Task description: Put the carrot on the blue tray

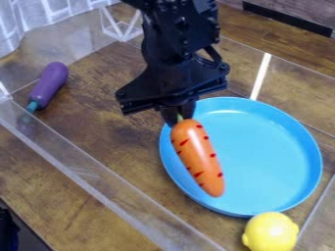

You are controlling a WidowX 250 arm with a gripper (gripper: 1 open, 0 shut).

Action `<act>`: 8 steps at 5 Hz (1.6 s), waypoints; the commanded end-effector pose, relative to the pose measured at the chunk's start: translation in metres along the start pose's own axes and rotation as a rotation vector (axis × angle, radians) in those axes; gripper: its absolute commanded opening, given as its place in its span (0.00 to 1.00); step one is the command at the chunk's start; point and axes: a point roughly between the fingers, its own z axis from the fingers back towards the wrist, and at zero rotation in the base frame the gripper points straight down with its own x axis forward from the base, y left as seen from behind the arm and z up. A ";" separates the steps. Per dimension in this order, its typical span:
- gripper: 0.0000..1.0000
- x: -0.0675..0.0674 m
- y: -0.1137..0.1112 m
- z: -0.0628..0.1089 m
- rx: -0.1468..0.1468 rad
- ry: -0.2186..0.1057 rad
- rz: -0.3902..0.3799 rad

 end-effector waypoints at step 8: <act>0.00 -0.006 -0.009 0.007 -0.131 -0.147 -0.014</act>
